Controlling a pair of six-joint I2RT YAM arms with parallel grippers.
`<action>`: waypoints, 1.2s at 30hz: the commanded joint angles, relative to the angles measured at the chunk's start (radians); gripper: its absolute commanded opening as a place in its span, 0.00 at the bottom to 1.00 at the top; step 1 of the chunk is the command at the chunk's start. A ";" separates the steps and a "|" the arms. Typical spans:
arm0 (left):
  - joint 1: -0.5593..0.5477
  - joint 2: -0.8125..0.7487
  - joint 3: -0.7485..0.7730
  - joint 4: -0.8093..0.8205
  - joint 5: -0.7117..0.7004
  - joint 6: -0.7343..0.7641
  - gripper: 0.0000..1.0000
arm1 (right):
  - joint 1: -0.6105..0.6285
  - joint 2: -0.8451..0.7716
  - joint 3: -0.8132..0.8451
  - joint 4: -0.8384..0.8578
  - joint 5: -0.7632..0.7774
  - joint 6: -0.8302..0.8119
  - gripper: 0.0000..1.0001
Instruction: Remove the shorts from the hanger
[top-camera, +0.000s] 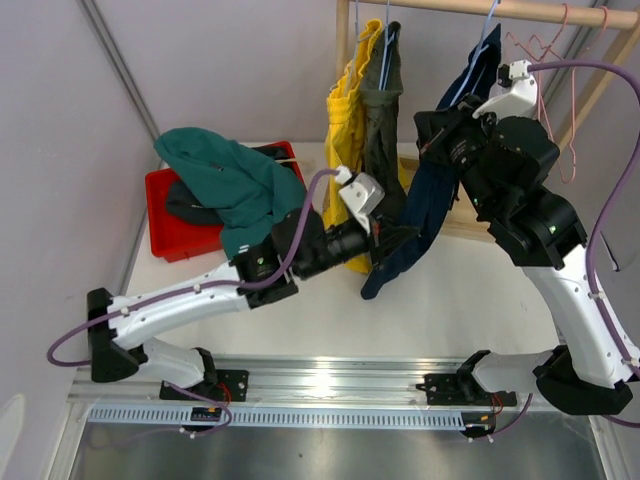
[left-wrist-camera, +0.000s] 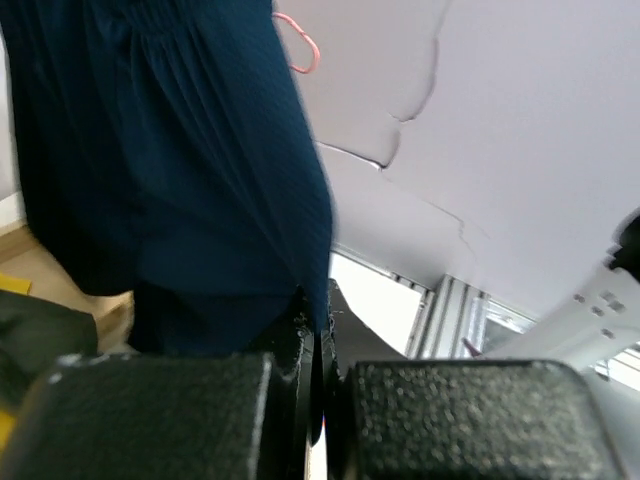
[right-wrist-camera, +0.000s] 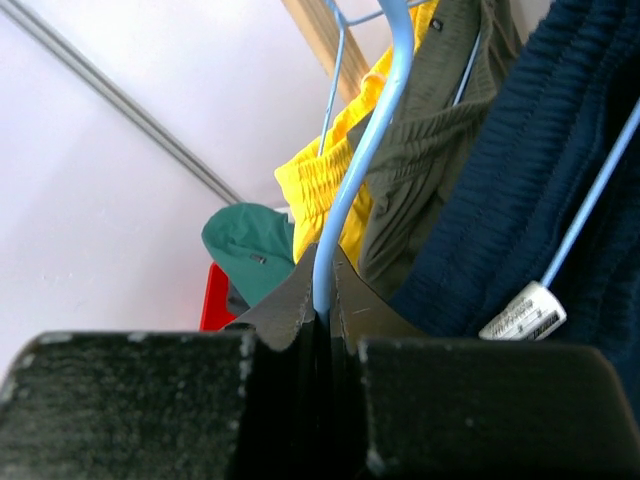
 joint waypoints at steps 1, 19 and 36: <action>-0.106 -0.122 -0.098 0.008 -0.099 0.023 0.00 | 0.001 -0.040 0.063 0.109 0.051 -0.050 0.04; -0.229 -0.334 -0.310 -0.032 -0.274 -0.011 0.00 | -0.005 -0.043 0.118 0.073 0.057 -0.066 0.21; -0.236 -0.344 -0.519 -0.035 -0.379 -0.057 0.00 | -0.002 -0.071 0.178 0.047 0.039 -0.060 0.00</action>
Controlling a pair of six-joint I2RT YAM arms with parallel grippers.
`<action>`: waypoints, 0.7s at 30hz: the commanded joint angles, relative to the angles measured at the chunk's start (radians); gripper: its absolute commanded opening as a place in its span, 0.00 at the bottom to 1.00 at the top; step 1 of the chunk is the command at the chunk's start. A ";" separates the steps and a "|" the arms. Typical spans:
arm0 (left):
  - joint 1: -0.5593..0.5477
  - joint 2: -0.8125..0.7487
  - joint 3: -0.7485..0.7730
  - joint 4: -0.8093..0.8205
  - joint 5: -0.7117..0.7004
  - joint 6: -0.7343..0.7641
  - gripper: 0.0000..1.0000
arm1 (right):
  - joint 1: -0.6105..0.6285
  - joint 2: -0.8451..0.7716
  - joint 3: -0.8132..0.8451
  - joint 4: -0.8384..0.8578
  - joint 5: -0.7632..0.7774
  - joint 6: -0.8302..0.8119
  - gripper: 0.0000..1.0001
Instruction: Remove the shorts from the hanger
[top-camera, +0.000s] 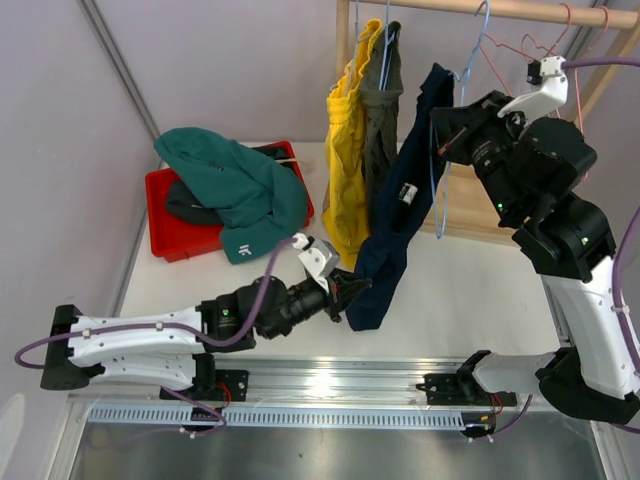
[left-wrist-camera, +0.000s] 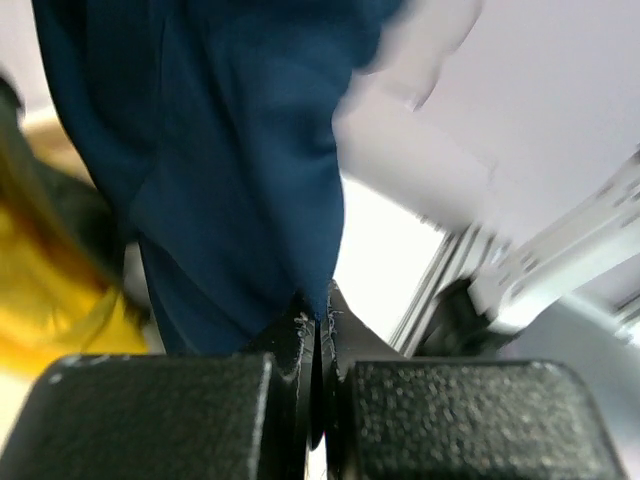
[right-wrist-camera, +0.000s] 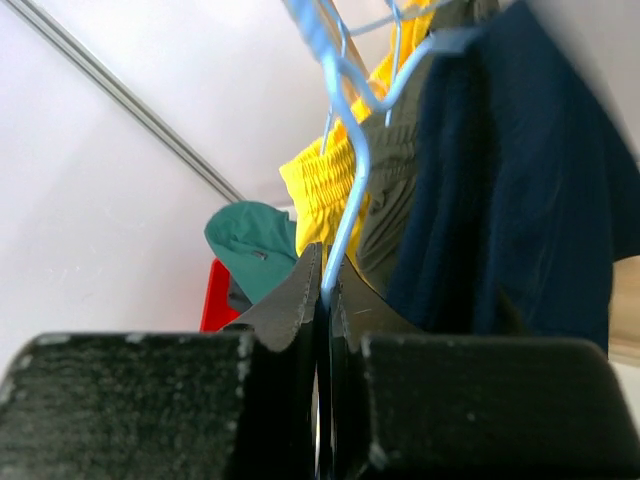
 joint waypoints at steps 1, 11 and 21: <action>-0.016 0.020 -0.092 -0.056 -0.026 -0.054 0.00 | -0.010 -0.053 0.108 0.137 0.037 -0.042 0.00; 0.048 0.233 0.148 -0.119 -0.098 0.021 0.00 | -0.003 -0.148 0.065 -0.024 -0.133 0.162 0.00; 0.424 0.514 0.971 -0.472 -0.052 0.152 0.00 | -0.016 -0.314 0.005 -0.332 -0.377 0.381 0.00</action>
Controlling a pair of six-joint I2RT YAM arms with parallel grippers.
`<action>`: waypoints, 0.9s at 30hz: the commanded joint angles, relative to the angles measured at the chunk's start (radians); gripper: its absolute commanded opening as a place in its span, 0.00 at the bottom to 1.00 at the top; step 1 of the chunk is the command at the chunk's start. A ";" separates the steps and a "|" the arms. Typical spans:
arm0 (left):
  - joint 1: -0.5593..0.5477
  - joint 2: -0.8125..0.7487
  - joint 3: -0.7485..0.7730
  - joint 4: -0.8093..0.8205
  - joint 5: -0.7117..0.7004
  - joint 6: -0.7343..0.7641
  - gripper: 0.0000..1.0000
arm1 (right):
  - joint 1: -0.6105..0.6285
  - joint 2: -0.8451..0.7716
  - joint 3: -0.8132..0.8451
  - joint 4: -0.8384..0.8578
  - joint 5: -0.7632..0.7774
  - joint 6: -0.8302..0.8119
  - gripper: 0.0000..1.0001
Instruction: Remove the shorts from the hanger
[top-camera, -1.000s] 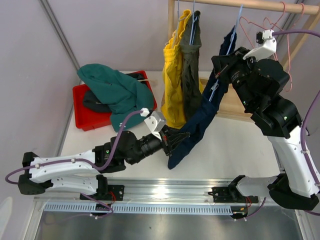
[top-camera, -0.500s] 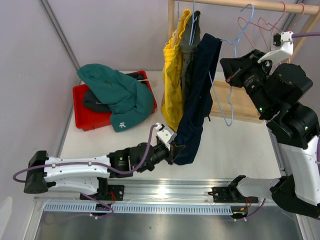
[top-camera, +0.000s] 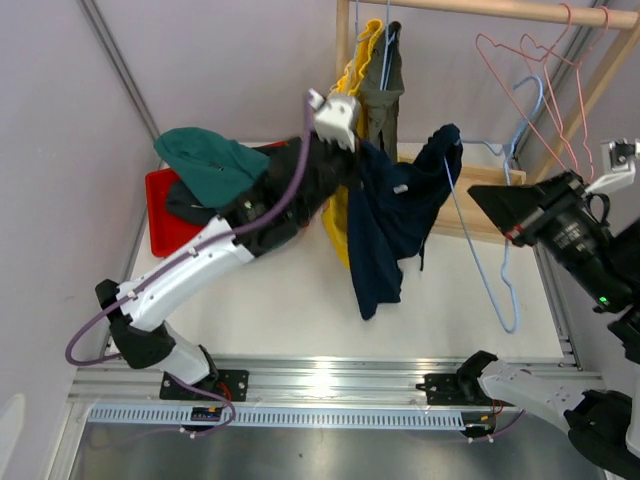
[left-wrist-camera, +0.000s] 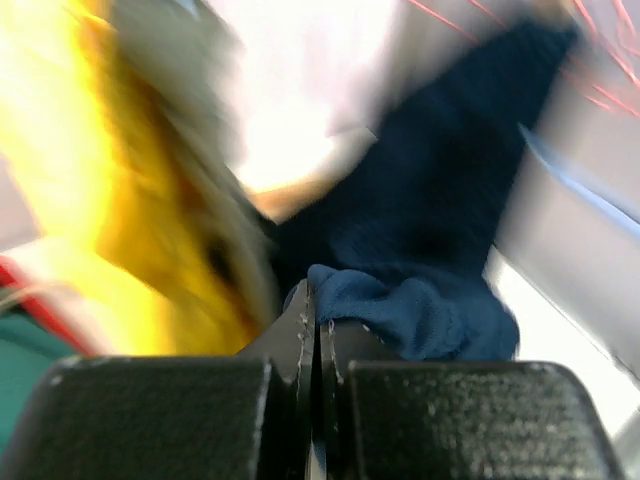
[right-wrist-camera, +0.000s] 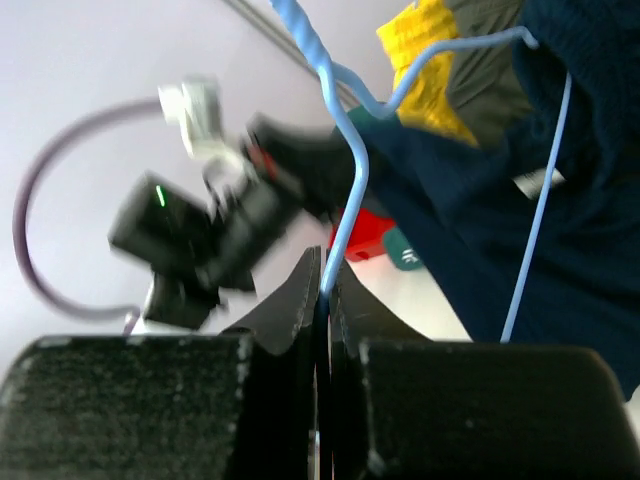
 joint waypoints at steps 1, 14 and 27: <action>0.077 0.069 0.330 -0.166 -0.010 0.075 0.00 | -0.018 -0.014 0.092 -0.081 -0.150 0.077 0.00; 0.321 -0.047 0.616 -0.359 -0.264 0.239 0.00 | -0.114 -0.001 0.201 -0.207 -0.134 -0.022 0.00; 0.848 0.159 0.773 -0.473 0.097 0.058 0.00 | -0.108 0.093 0.135 -0.107 -0.099 -0.107 0.00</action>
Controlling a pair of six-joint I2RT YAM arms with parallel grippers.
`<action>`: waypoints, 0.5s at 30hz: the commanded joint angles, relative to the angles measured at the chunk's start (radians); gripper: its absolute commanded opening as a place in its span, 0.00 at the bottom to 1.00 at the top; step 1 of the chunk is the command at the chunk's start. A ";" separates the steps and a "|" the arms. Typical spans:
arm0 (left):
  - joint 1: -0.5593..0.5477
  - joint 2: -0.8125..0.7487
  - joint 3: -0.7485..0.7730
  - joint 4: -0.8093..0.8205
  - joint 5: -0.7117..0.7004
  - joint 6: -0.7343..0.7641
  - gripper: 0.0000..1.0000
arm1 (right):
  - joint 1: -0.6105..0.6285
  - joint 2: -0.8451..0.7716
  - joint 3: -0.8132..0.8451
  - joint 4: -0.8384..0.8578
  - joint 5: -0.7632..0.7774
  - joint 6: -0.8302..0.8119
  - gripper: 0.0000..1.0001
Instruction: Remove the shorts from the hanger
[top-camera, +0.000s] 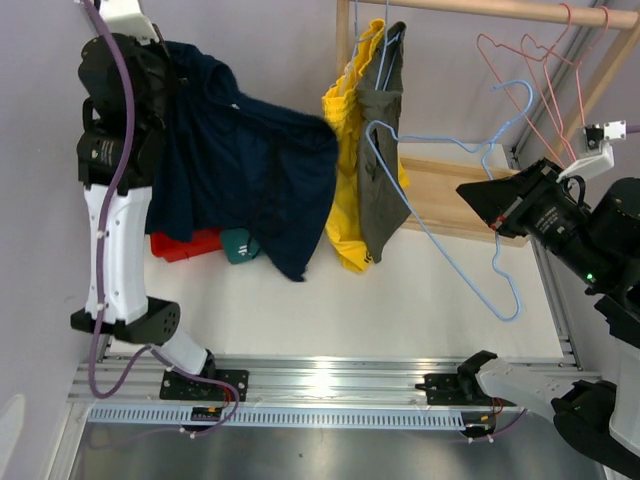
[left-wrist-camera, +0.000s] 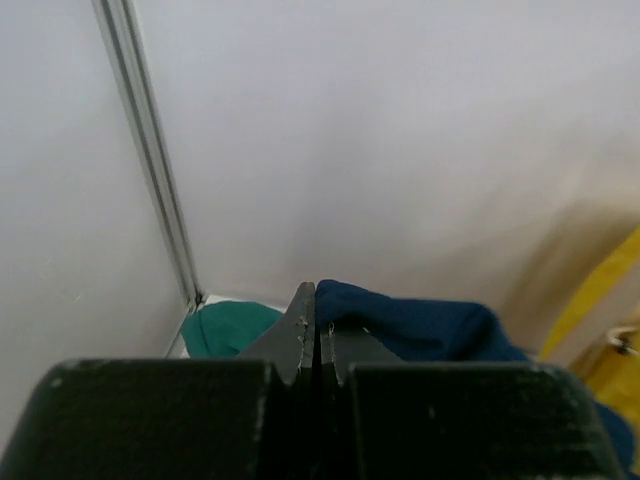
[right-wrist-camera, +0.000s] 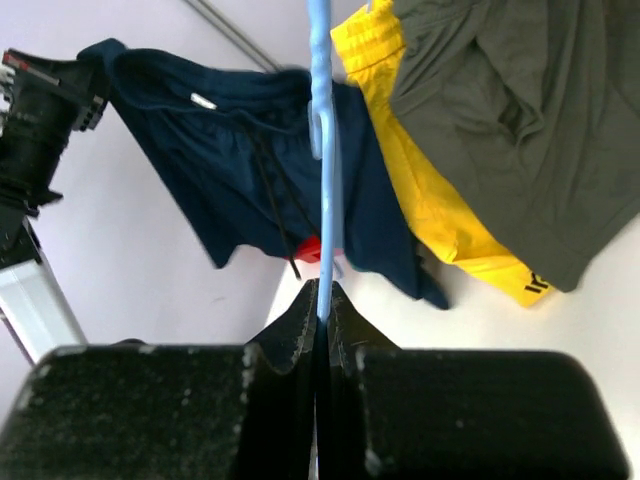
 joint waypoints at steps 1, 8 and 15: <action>0.108 0.084 0.027 0.035 0.107 -0.062 0.00 | 0.000 0.007 -0.005 0.074 0.041 -0.059 0.00; 0.200 0.227 -0.147 0.191 0.089 -0.113 0.00 | -0.001 0.064 0.045 0.068 -0.025 -0.088 0.00; 0.239 0.274 -0.325 0.263 0.083 -0.162 0.01 | -0.004 0.056 -0.030 0.117 -0.017 -0.102 0.00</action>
